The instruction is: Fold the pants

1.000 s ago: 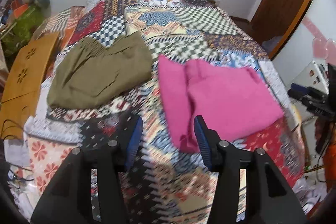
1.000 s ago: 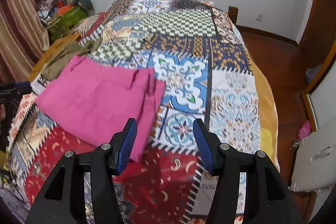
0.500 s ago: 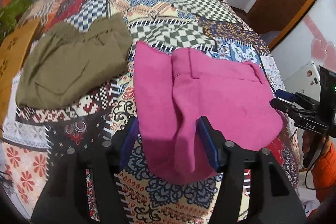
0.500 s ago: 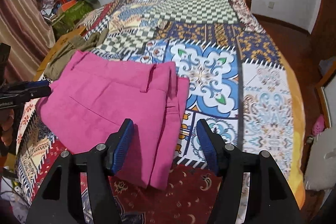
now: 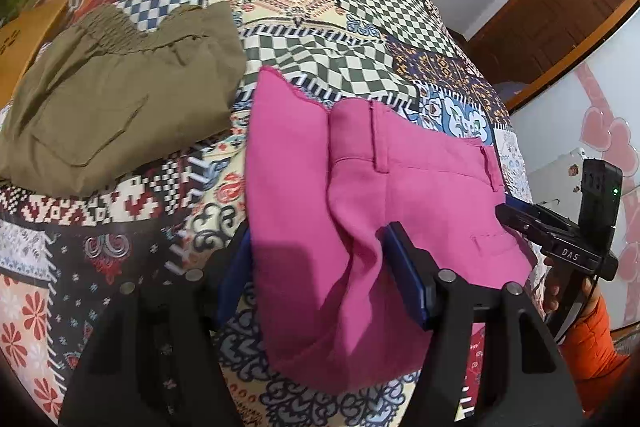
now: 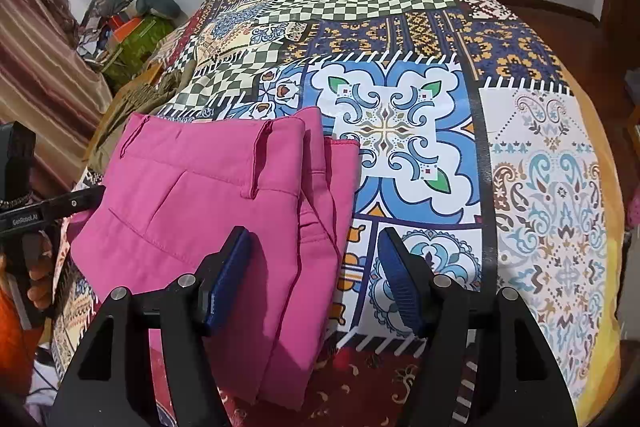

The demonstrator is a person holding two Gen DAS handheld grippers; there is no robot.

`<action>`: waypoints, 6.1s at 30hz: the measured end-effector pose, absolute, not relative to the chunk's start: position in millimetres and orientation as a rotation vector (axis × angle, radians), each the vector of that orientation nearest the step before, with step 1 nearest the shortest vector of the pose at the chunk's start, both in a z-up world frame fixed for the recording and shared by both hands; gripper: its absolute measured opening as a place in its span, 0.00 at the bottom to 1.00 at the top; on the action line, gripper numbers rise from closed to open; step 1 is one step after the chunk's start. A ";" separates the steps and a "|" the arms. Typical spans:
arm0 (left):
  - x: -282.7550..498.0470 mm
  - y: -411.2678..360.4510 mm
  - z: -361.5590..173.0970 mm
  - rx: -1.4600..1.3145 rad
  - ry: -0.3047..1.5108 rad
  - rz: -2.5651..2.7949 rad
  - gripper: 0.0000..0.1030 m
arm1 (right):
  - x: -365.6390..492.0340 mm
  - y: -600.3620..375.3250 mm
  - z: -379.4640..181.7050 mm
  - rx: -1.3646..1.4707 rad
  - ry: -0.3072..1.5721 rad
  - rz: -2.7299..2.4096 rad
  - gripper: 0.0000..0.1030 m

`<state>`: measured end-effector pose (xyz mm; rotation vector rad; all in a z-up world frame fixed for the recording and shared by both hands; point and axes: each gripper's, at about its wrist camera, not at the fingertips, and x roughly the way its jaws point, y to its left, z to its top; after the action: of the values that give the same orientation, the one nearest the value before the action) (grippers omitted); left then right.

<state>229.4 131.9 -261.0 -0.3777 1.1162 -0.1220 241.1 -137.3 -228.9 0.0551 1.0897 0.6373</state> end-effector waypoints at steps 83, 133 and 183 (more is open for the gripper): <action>167.7 302.4 -123.5 -0.178 0.745 0.104 0.03 | 223.6 121.8 -102.7 -0.123 0.718 0.983 0.12; 203.0 304.1 -307.2 -0.535 1.078 0.009 0.31 | 293.4 71.5 -235.6 -0.149 1.114 0.885 0.33; 216.5 377.5 -279.3 -0.323 0.988 0.179 0.04 | 292.7 151.2 -214.7 -0.296 0.915 0.895 0.06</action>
<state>216.5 377.6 -279.3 -0.3231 0.9884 0.1785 292.7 151.2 -214.7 -0.2958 0.9154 0.8949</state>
